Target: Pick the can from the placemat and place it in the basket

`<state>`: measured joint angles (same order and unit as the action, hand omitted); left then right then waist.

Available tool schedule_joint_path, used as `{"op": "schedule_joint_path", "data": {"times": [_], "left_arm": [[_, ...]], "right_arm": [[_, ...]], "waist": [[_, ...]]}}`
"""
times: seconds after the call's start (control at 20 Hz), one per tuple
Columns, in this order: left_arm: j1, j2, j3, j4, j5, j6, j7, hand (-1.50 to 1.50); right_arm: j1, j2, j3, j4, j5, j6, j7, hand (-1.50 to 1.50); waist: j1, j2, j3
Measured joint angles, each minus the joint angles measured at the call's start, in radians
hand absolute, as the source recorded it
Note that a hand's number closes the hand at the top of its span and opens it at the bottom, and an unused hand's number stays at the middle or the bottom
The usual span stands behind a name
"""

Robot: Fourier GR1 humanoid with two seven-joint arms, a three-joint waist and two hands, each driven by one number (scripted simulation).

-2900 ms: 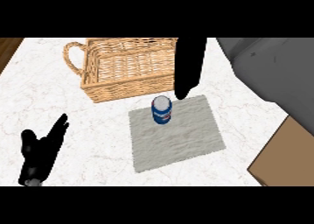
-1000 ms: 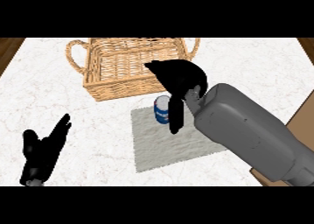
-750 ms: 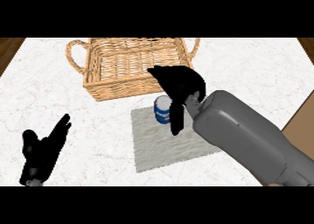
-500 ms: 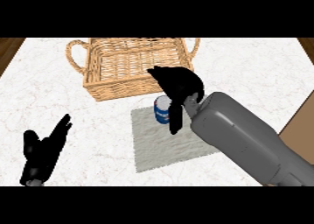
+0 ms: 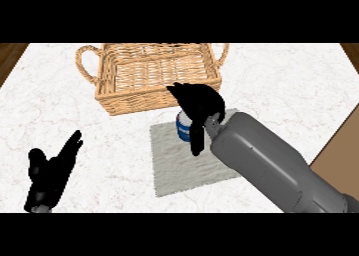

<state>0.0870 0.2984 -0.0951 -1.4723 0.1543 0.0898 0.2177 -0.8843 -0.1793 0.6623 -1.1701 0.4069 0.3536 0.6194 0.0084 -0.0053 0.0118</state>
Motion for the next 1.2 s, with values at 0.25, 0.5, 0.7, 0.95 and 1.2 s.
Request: {"op": "schedule_joint_path", "data": {"times": [0.25,0.5,0.7,0.95,1.2], "left_arm": [[0.002,-0.001,0.006,-0.008,-0.004,-0.003,0.022,0.0],[0.011,-0.012,0.007,-0.006,-0.023,-0.001,-0.002,0.0],[0.008,-0.016,0.014,-0.003,-0.021,-0.009,0.002,0.0],[-0.004,-0.02,0.024,0.017,-0.02,-0.022,0.004,0.0],[0.002,-0.039,0.017,0.014,-0.038,-0.013,-0.007,0.0]], "right_arm": [[0.007,0.017,-0.001,0.043,0.03,0.036,-0.007,-1.5],[0.016,0.035,-0.013,0.086,0.064,0.041,-0.033,-1.5],[0.03,0.058,-0.014,0.117,0.103,0.023,-0.058,-1.5],[0.027,0.085,-0.033,0.157,0.137,0.009,-0.089,-1.5],[0.039,0.085,-0.027,0.164,0.182,-0.004,-0.126,1.5]], "waist": [[0.0,-0.003,-0.001],[0.001,-0.004,-0.001],[0.0,-0.005,0.0],[-0.001,-0.007,0.001],[-0.002,-0.01,0.003]]}}
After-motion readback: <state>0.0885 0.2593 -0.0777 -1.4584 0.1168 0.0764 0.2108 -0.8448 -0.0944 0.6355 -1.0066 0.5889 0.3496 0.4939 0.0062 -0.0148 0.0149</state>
